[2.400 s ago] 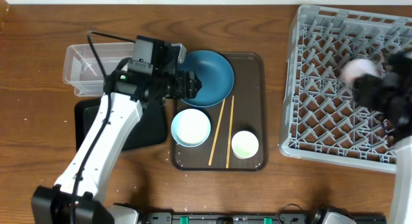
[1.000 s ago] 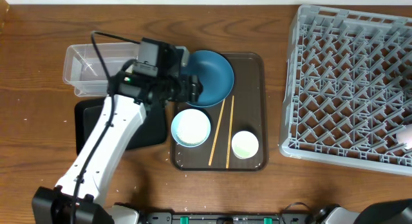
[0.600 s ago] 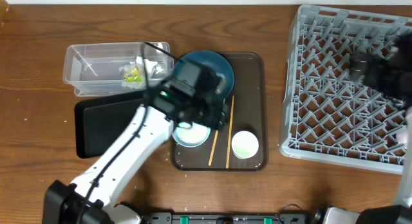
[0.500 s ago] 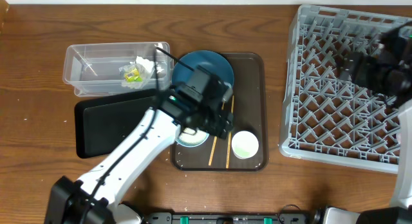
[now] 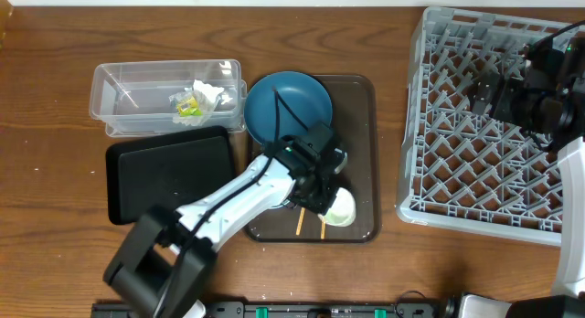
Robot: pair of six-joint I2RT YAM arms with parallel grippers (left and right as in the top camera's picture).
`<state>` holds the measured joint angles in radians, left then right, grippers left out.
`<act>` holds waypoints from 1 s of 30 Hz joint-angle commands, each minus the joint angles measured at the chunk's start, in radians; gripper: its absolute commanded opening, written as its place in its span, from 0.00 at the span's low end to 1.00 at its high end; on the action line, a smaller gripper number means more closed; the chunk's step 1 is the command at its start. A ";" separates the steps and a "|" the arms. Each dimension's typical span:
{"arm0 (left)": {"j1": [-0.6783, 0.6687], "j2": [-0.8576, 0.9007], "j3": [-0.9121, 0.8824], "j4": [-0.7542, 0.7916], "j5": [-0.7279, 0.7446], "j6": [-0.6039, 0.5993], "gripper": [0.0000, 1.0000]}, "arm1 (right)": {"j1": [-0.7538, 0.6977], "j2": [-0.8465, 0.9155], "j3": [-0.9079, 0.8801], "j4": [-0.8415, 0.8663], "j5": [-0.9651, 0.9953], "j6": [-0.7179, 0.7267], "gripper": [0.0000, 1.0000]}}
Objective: Sort waste into correct bins and load items into the dishwasher rack
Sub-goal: 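Grasp the white cup on the brown tray with the left gripper, then hand the white cup from the left gripper to the right gripper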
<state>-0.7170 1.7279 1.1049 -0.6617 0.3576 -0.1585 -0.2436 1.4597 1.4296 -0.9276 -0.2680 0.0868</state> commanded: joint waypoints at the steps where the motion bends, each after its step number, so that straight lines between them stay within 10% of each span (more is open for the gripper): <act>1: 0.014 -0.009 0.006 0.002 -0.012 0.008 0.06 | 0.009 -0.001 -0.005 0.000 0.010 -0.014 0.99; 12: 0.328 -0.267 0.061 0.090 0.242 -0.059 0.06 | 0.010 -0.001 -0.005 0.000 -0.148 -0.172 0.96; 18: 0.562 -0.268 0.061 0.404 0.754 -0.268 0.06 | 0.019 0.011 -0.007 0.003 -0.597 -0.401 0.99; 30: 0.555 -0.171 0.061 0.652 0.982 -0.431 0.06 | 0.278 0.080 -0.014 0.097 -0.996 -0.605 0.99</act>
<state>-0.1440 1.5520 1.1557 -0.0174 1.2564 -0.5541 -0.0166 1.5272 1.4227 -0.8478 -1.1412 -0.4591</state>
